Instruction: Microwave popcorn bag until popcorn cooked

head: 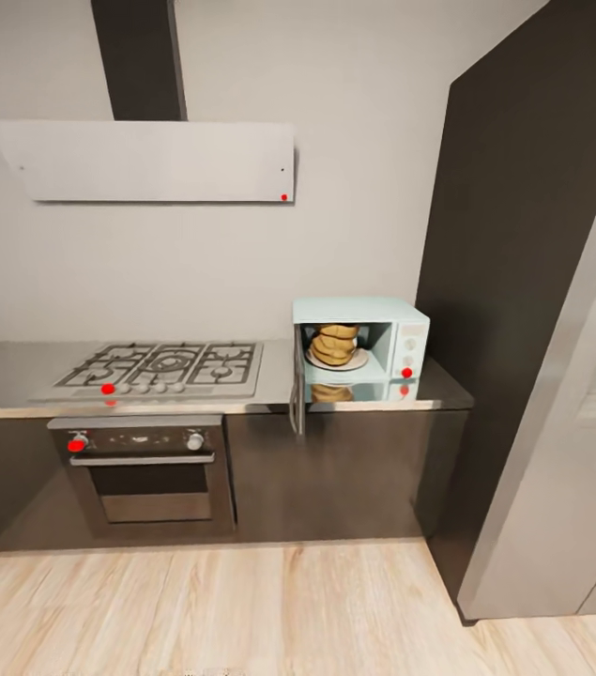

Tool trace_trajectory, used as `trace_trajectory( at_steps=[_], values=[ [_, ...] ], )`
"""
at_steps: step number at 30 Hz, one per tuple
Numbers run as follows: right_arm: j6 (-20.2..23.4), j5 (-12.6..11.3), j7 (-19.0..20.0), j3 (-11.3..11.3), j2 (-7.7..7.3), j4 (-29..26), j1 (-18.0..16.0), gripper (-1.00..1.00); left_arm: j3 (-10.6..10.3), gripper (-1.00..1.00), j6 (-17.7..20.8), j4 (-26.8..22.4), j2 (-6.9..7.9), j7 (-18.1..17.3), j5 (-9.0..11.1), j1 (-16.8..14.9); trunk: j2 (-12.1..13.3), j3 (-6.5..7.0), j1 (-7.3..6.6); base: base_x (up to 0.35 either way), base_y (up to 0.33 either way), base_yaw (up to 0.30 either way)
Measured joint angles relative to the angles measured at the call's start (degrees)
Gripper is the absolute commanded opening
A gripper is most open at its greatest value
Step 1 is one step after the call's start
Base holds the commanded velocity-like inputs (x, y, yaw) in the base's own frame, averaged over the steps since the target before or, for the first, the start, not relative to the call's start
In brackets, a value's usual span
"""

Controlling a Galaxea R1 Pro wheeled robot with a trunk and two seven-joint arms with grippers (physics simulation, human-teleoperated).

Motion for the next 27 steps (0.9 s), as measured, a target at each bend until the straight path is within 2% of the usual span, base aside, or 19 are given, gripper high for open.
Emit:
trace_trajectory(
  at_steps=[6,27],
  values=[
    [0.0,0.0,-0.03,0.01,-0.01,0.0,0.0,1.0,0.0,1.0,0.01,0.0,0.0,-0.03,0.0,0.0,0.0,0.0,-0.03,0.125,0.0,0.087],
    [0.06,0.0,0.0,0.01,-0.35,0.0,0.0,1.0,0.01,1.0,0.01,0.0,0.0,-0.04,0.0,0.0,0.0,0.0,-0.03,0.304,0.0,0.001]
  ],
)
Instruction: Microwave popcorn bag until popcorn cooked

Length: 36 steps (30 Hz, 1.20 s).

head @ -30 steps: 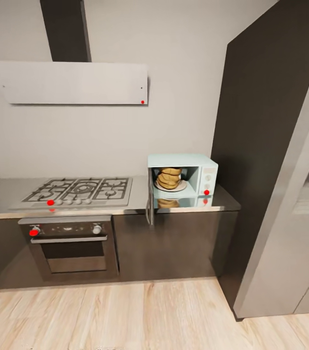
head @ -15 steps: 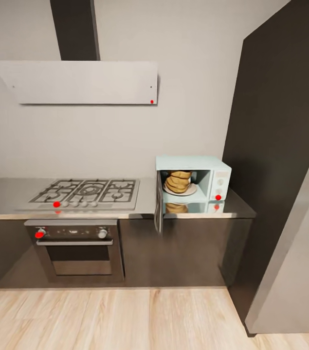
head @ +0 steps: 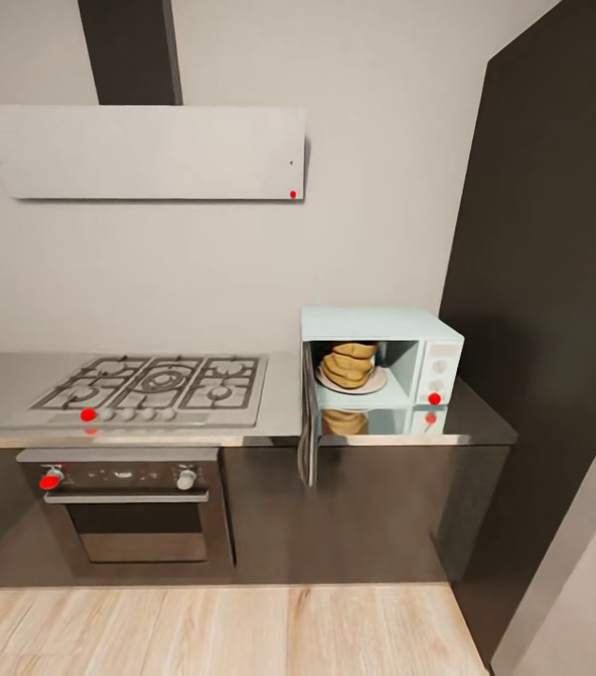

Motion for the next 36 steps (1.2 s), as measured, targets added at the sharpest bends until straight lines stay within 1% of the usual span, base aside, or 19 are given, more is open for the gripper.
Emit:
trace_trajectory(
  at_steps=[9,14,16,17,19,20,22,23,24,26,27,28,29,30,31,33,34,35,36],
  values=[
    [-0.06,-0.07,-0.15,0.0,-0.22,0.0,0.0,1.0,-0.02,1.0,-0.1,-0.14,-0.07,-0.01,-0.03,0.0,0.01,0.0,0.03,0.045,0.0,0.0],
    [-0.06,-0.08,-0.16,0.05,-0.25,0.04,0.0,1.0,-0.37,1.0,-3.06,-0.38,-0.07,-0.02,-0.5,0.0,0.01,0.0,0.03,0.0,0.0,0.0],
    [-0.06,-0.08,-0.16,0.06,-0.28,0.06,0.0,1.0,-0.4,1.0,-3.56,-3.0,0.25,-0.04,-0.35,-0.01,0.01,0.01,0.03,0.0,0.0,0.0],
    [-0.06,-0.05,-0.16,0.07,-0.27,0.06,0.01,1.0,-0.3,1.0,0.17,-9.34,0.62,-0.06,-0.19,-0.02,0.01,0.02,0.03,0.0,0.0,0.0],
    [-0.05,-0.03,-0.16,0.08,-0.24,0.07,0.0,1.0,-0.29,1.0,3.74,-15.13,0.83,-0.07,-0.29,-0.03,0.01,0.02,0.03,0.0,0.0,0.0],
    [-0.09,-0.01,-0.16,0.08,-0.24,0.07,0.0,1.0,-0.28,1.0,7.59,-20.66,1.02,-0.08,-0.32,-0.08,0.01,0.02,0.03,0.0,0.0,0.0],
    [-0.12,-0.02,-0.16,0.08,-0.27,0.08,0.0,1.0,-0.23,1.0,12.44,-29.42,1.14,-0.15,-0.24,-0.04,0.01,0.02,0.03,0.0,0.0,0.0],
    [-0.13,-0.05,-0.16,0.08,-0.25,0.07,0.0,1.0,-0.21,1.0,15.77,-35.35,1.18,-0.27,-0.19,-0.08,0.01,0.02,0.02,0.0,0.0,0.0],
    [-0.13,-0.05,-0.16,0.08,-0.24,0.07,0.0,1.0,-0.2,1.0,16.94,-37.87,1.19,-0.33,-0.15,-0.07,0.01,0.02,0.02,0.0,0.0,0.0],
    [-0.14,-0.06,-0.16,0.08,-0.21,0.08,0.0,1.0,-0.18,1.0,22.43,-47.54,1.01,-0.54,0.4,-0.26,0.01,0.02,0.02,0.0,0.0,0.0],
    [-0.14,-0.05,-0.16,0.08,-0.21,0.08,0.02,1.0,-0.18,1.0,23.5,-49.83,0.9,-0.58,0.81,-0.6,0.01,0.02,0.02,0.0,0.0,0.0],
    [-0.14,-0.03,-0.16,0.08,-0.21,0.08,0.17,1.0,-0.19,1.0,24.75,-53.48,0.76,-0.82,2.21,-2.46,0.01,0.02,0.02,0.0,0.0,0.0],
    [-0.14,-0.03,-0.16,0.08,-0.21,0.08,0.22,1.0,-0.2,1.0,25.04,-55.25,0.73,-1.42,3.37,-4.32,0.02,0.03,0.02,0.0,0.0,0.0],
    [-0.14,-0.02,-0.16,0.08,-0.22,0.08,0.23,1.0,-0.19,1.0,25.11,-55.73,0.74,-1.74,3.73,-4.94,0.02,0.01,0.02,0.0,0.0,0.0],
    [-0.14,-0.01,-0.16,0.08,-0.21,0.08,0.25,1.0,-0.2,1.0,25.29,-58.1,0.79,-3.7,4.97,-7.29,0.02,0.02,0.02,0.0,0.0,0.0],
    [-0.14,0.0,-0.16,0.08,-0.21,0.08,0.26,1.0,-0.2,1.0,25.37,-60.26,0.83,-5.13,5.33,-9.23,0.02,0.02,0.02,0.0,0.0,0.0],
    [-0.15,0.0,-0.13,0.08,-0.21,0.08,0.27,1.0,-0.2,1.0,25.5,-64.34,0.79,-8.18,5.52,-11.99,0.01,0.0,0.02,0.0,0.0,0.0],
    [-0.15,0.0,-0.14,0.08,-0.21,0.08,0.27,1.0,-0.2,1.0,25.52,-66.35,0.76,-8.9,5.65,-16.88,0.01,0.02,0.02,0.0,0.0,0.0],
    [-0.16,0.0,-0.12,0.08,-0.21,0.08,0.27,1.0,-0.19,1.0,25.53,-67.34,0.74,-9.45,5.62,-16.96,0.01,0.01,0.02,0.0,0.0,0.0]
  ],
)
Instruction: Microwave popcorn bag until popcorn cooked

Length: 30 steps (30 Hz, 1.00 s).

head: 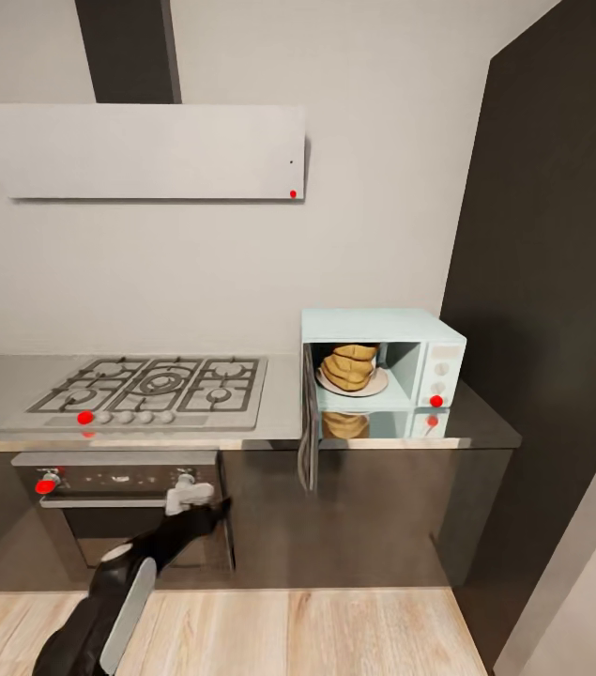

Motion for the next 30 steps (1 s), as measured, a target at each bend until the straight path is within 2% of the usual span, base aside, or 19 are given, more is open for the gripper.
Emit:
trace_trajectory(
  at_steps=[2,4,6,7,9,10,22,25,30],
  values=[
    [-0.04,0.0,0.01,0.0,-0.05,0.0,0.0,1.0,-0.03,1.0,0.0,-2.14,-0.13,-1.96,0.33,-2.92,0.0,0.01,0.0,0.0,0.0,0.0],
    [-0.06,0.0,0.0,0.0,-0.07,-0.03,-0.01,1.0,-0.19,1.0,-0.04,-4.13,-0.4,-5.4,1.28,-4.25,0.0,0.0,0.0,0.0,0.0,0.0],
    [-0.07,0.0,-0.01,0.0,-0.08,-0.05,-0.01,1.0,-0.36,1.0,-0.19,-5.38,-1.1,-11.08,2.49,-4.76,0.0,0.0,0.0,0.0,0.0,0.0],
    [-0.07,0.0,-0.01,0.0,-0.08,-0.06,-0.01,1.0,-0.38,1.0,-0.54,-5.98,-1.35,-16.05,3.08,-4.99,0.0,0.0,0.0,0.0,0.0,0.0],
    [-0.13,0.06,0.0,0.0,-0.06,-0.07,-0.01,1.0,-0.39,1.0,-0.86,-6.15,-1.42,-20.76,3.35,-5.07,0.0,0.0,0.0,0.0,0.0,0.0],
    [-0.15,0.07,0.02,0.0,-0.03,-0.08,-0.02,1.0,-0.47,1.0,-0.81,-6.15,-1.52,-21.69,3.29,-5.1,0.0,0.0,0.0,0.0,0.0,0.0],
    [-0.27,0.08,0.03,0.07,-0.08,-0.08,-0.05,1.0,-0.67,1.0,-1.2,-6.66,-1.69,-22.92,3.34,-5.1,0.0,0.0,0.0,0.0,0.0,0.0],
    [-0.21,0.09,0.01,0.02,0.2,-0.08,-0.02,1.0,-1.75,1.0,-1.4,-7.08,-1.76,-22.96,3.51,-5.1,0.0,0.0,0.0,0.01,0.0,0.0],
    [-0.06,0.13,0.08,0.0,0.31,-0.08,0.0,1.0,-1.63,1.0,-0.78,-7.2,-1.73,-22.64,3.46,-5.07,-0.01,0.0,-0.02,0.151,0.0,0.0]
  ],
)
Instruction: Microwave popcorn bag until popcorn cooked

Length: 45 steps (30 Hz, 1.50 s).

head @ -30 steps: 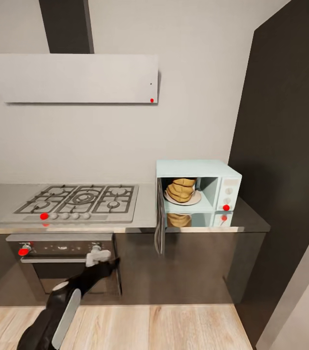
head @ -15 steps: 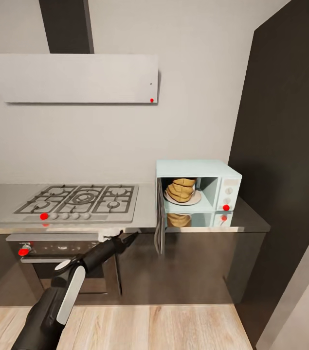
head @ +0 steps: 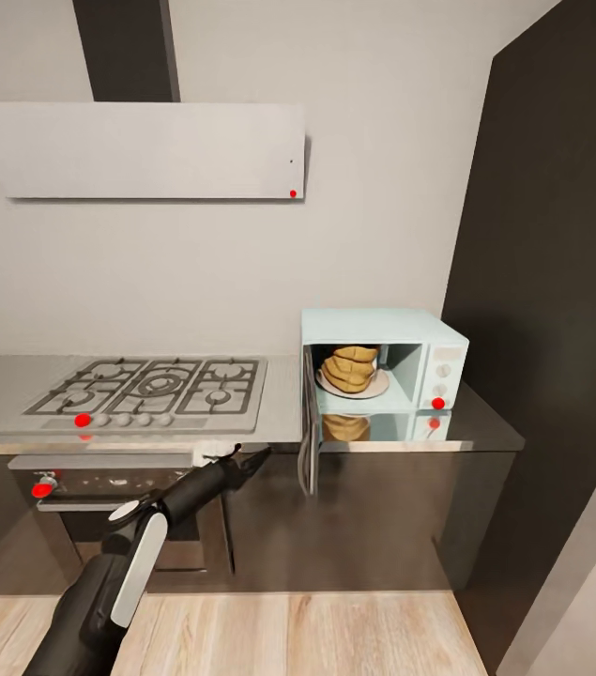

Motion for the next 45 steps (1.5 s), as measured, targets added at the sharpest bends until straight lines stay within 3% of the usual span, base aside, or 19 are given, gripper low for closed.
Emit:
trace_trajectory(
  at_steps=[10,18,19,20,45],
  values=[
    [-0.01,-0.01,-0.03,0.02,0.0,0.0,0.0,1.0,0.02,1.0,-0.1,0.02,-0.09,0.08,0.0,0.0,0.0,0.0,0.01,0.207,0.0,0.0],
    [0.07,-0.51,-0.06,-0.15,0.08,0.0,0.0,1.0,-2.36,1.0,-0.18,0.04,0.09,-2.29,-0.45,-0.01,0.01,0.22,0.02,0.005,0.0,-0.1],
    [0.07,-0.52,-0.05,-0.16,0.06,0.0,0.0,1.0,-6.23,1.0,-0.22,0.01,0.08,-3.94,-0.39,-0.01,0.01,0.27,0.02,0.0,0.0,-0.178],
    [0.1,-0.53,-0.05,-0.16,0.04,0.0,0.0,1.0,-7.3,1.0,-0.18,0.04,0.1,-4.37,-0.5,-0.01,0.01,0.32,0.02,0.0,0.0,-0.179],
    [0.06,-0.45,-0.05,-0.16,0.04,0.0,0.0,1.0,-7.3,1.0,-2.61,0.35,-0.08,-3.47,-0.68,-0.01,0.01,1.71,0.02,0.0,0.0,-0.18]
  ],
)
